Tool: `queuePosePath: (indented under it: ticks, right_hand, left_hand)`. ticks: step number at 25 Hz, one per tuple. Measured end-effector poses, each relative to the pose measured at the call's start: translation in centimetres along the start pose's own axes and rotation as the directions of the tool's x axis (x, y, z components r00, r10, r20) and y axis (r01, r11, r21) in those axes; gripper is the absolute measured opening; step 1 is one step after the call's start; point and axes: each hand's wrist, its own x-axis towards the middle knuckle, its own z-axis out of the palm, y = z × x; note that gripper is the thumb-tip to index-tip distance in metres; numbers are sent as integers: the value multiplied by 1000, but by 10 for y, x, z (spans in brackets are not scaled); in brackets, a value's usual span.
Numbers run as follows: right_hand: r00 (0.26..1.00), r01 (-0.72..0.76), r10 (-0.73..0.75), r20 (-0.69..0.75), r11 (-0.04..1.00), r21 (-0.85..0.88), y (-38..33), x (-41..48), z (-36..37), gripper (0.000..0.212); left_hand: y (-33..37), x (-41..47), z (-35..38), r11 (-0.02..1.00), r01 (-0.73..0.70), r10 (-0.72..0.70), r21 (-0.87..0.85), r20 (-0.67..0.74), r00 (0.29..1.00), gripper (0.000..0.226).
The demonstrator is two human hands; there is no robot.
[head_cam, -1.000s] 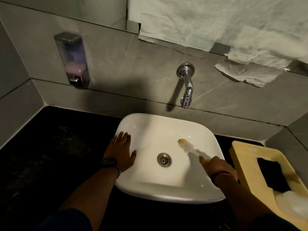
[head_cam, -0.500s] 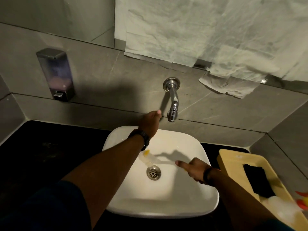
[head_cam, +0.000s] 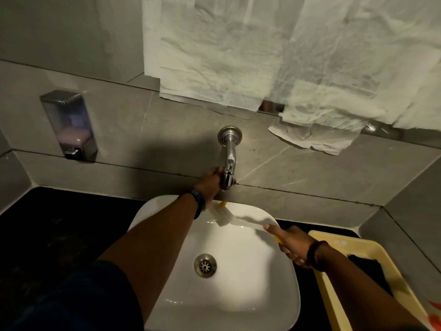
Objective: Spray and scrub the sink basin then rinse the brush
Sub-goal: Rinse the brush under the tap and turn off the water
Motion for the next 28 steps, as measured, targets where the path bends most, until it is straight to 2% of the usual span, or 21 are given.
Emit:
queuePosePath:
  ticks: [3,6,9,11,13,15,16,18,20,21,23,25,26,28]
  right_hand:
    - [1000,-13,13,16,999,-34,3,-2,-5,69]
    - [1000,1,1,22,998,-67,1,-5,-11,69]
    - [989,128,-135,-55,985,-115,-8,-10,-14,69]
    - [936,228,-307,-172,901,-369,-13,-15,-16,65]
    - [855,228,-467,-226,729,-645,-17,-17,-16,50]
    - [823,203,-511,-248,673,-712,-21,-19,-18,62]
    - [836,196,-488,-251,693,-694,-23,-19,-18,60]
    - [907,196,-363,-212,812,-550,-31,-22,-18,53]
    - [982,125,-156,-110,961,-248,-36,-26,-18,58]
    - [999,38,-42,-33,991,-131,-36,-26,-20,62]
    - [990,-94,97,104,995,-40,-31,-29,-26,65]
    - [976,-136,133,174,991,5,-25,-30,-30,65]
    - [980,-131,125,157,991,29,-23,-30,-30,65]
    - [1000,5,-5,12,1000,1,-20,-24,-27,67]
  left_hand:
    - [6,2,2,999,31,-30,10,-58,998,26]
    - [4,-6,-5,986,-36,61,165,-147,987,28]
    - [11,-15,-12,945,-95,123,313,-71,990,30]
    - [17,-17,-11,931,-94,123,353,-59,991,31]
    - [22,-17,-9,919,-89,126,384,-71,989,31]
    - [22,-19,-8,914,-85,123,397,-71,990,31]
    - [22,-20,-8,910,-83,120,406,-66,991,30]
    - [23,-21,-7,903,-73,115,423,-74,991,29]
    - [23,-21,-6,902,-54,105,429,-96,990,27]
    - [23,-22,-5,901,-46,102,431,-107,989,26]
    - [23,-23,-4,902,-36,98,430,-123,988,27]
    - [21,-23,-3,907,-36,98,421,-127,987,29]
    - [21,-23,-3,911,-39,100,411,-127,987,29]
    - [21,-23,-3,914,-42,102,404,-126,987,29]
